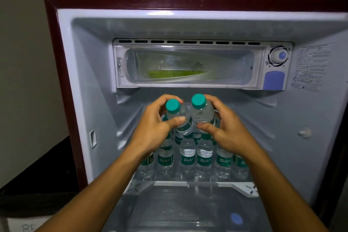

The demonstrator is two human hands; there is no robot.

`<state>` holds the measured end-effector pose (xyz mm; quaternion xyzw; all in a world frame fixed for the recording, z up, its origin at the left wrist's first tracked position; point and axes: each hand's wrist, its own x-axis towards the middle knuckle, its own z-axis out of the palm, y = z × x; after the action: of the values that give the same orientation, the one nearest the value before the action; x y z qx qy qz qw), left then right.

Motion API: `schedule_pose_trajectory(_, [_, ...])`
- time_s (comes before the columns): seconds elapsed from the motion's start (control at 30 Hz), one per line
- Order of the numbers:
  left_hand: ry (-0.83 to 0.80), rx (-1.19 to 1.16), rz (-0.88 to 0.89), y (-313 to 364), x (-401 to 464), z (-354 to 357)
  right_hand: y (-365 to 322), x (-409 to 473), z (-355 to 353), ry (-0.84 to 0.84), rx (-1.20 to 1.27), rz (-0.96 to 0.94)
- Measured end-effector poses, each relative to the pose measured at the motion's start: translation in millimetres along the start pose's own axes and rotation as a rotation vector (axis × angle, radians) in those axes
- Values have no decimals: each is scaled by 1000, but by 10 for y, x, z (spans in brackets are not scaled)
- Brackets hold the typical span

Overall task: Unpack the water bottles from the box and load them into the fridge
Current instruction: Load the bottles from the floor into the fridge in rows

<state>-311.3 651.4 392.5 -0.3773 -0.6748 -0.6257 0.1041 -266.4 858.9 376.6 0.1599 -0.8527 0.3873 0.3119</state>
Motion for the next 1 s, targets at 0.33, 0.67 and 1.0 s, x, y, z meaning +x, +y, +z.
schedule_pose_trajectory(0.33, [71, 41, -17, -187, 302, 149, 297, 364, -105, 17, -44, 3])
schedule_pose_trajectory(0.67, [90, 181, -70, -401, 513, 229, 598, 488, -58, 4, -17, 119])
schedule_pose_trajectory(1.0, [-5, 355, -166, -463, 932, 322, 741, 699, -90, -6, -80, 236])
